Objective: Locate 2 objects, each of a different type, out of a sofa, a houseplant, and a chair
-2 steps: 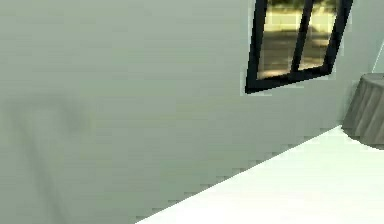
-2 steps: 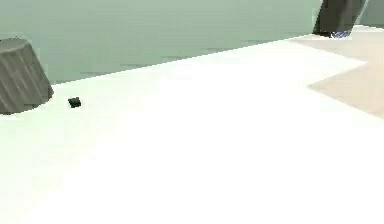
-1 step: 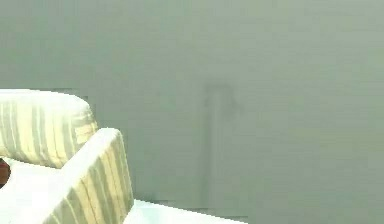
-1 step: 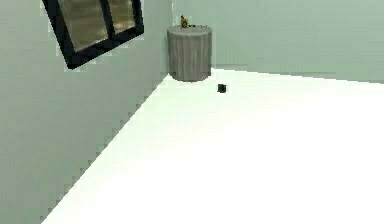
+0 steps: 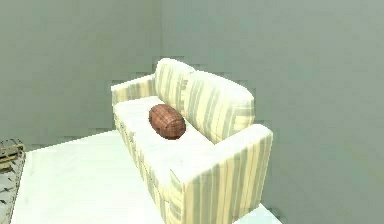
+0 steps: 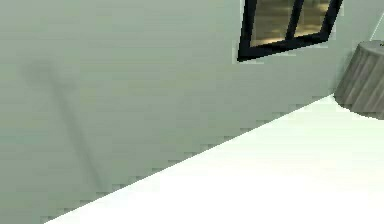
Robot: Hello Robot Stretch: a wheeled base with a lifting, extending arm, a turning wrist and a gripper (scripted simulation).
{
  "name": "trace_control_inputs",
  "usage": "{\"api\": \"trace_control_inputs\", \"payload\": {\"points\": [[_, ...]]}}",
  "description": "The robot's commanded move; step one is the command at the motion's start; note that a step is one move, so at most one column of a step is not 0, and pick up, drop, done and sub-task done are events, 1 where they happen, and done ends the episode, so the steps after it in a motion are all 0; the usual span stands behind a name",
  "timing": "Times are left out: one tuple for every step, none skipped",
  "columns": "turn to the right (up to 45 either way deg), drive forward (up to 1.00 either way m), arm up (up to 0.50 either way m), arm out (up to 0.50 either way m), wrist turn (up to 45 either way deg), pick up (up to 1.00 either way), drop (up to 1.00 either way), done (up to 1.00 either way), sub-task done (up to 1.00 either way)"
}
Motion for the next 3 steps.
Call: {"api": "trace_control_inputs", "payload": {"points": [[0.0, 0.0, 0.0, 0.0, 0.0, 0.0, 0.0, 0.0, 1.0], [-45.0, 0.0, 0.0, 0.0, 0.0, 0.0, 0.0, 0.0, 0.0], [-45.0, 0.0, 0.0, 0.0, 0.0, 0.0, 0.0, 0.0, 0.0]]}}
